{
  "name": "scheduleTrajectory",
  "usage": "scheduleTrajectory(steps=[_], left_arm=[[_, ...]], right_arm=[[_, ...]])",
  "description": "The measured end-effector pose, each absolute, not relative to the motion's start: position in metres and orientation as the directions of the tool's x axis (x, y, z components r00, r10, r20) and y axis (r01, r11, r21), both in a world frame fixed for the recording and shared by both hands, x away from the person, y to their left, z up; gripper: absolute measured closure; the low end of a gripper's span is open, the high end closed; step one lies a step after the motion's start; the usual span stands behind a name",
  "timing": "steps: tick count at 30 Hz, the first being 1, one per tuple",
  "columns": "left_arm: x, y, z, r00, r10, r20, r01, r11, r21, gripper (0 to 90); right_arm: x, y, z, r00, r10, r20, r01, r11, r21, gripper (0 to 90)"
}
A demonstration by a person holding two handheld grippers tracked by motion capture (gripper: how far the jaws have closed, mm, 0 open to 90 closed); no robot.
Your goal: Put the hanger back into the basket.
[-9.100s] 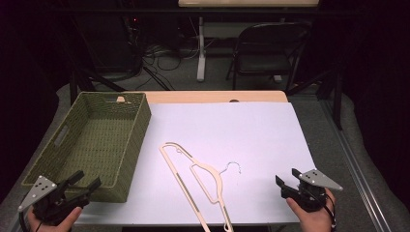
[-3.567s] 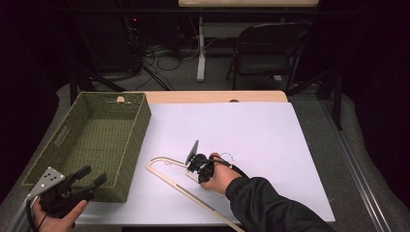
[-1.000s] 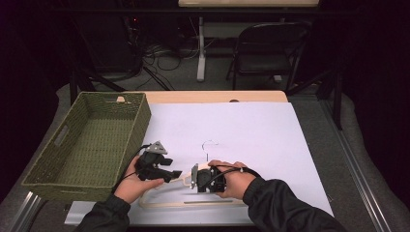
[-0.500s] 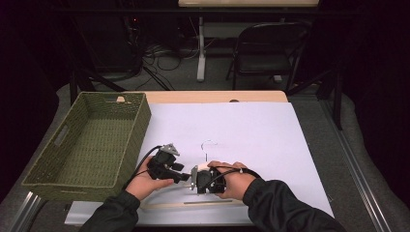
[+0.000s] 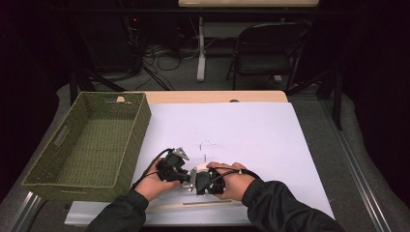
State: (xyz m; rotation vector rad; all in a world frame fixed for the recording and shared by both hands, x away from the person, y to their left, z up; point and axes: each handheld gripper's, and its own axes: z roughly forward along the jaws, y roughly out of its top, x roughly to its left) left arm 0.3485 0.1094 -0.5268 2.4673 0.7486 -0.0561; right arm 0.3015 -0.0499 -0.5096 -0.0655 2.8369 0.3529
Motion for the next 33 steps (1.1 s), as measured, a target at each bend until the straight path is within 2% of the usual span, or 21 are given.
scheduleTrajectory(steps=[4, 8, 9, 10, 15, 21, 23, 27, 32, 33], left_arm=[[0.348, 0.109, -0.527, 0.842, 0.504, -0.194, 0.527, -0.688, 0.499, 78.0], [0.348, 0.109, -0.528, 0.846, 0.497, -0.191, 0.52, -0.697, 0.493, 78.2], [0.347, 0.11, -0.528, 0.843, 0.502, -0.196, 0.527, -0.693, 0.492, 78.2], [0.347, 0.11, -0.528, 0.843, 0.502, -0.194, 0.526, -0.694, 0.493, 78.3], [0.346, 0.111, -0.528, 0.843, 0.499, -0.2, 0.526, -0.69, 0.498, 78.3], [0.346, 0.111, -0.527, 0.842, 0.5, -0.203, 0.529, -0.689, 0.496, 78.3], [0.345, 0.112, -0.527, 0.841, 0.5, -0.204, 0.529, -0.687, 0.498, 78.3], [0.345, 0.113, -0.525, 0.842, 0.494, -0.216, 0.53, -0.683, 0.504, 78.4], [0.343, 0.114, -0.522, 0.845, 0.488, -0.217, 0.524, -0.677, 0.518, 78.5], [0.342, 0.115, -0.521, 0.845, 0.487, -0.221, 0.525, -0.675, 0.519, 78.5]], right_arm=[[0.303, -0.051, -0.511, -0.963, -0.001, -0.268, -0.07, 0.966, 0.247, 84.7], [0.306, -0.054, -0.509, -0.973, 0.052, -0.226, -0.016, 0.958, 0.287, 81.8], [0.308, -0.057, -0.506, -0.974, 0.089, -0.207, 0.021, 0.951, 0.309, 75.8], [0.311, -0.061, -0.504, -0.976, 0.127, -0.178, 0.062, 0.942, 0.331, 73.8], [0.326, -0.088, -0.489, -0.941, 0.317, -0.117, 0.245, 0.88, 0.408, 71.9], [0.338, -0.101, -0.489, -0.887, 0.448, -0.117, 0.356, 0.822, 0.445, 64.4], [0.341, -0.101, -0.491, -0.879, 0.461, -0.12, 0.367, 0.816, 0.447, 61.0], [0.346, -0.097, -0.497, -0.876, 0.471, -0.106, 0.388, 0.816, 0.428, 59.9], [0.346, -0.088, -0.502, -0.882, 0.457, -0.115, 0.376, 0.83, 0.411, 65.1], [0.345, -0.086, -0.503, -0.885, 0.449, -0.127, 0.366, 0.837, 0.407, 68.4]])
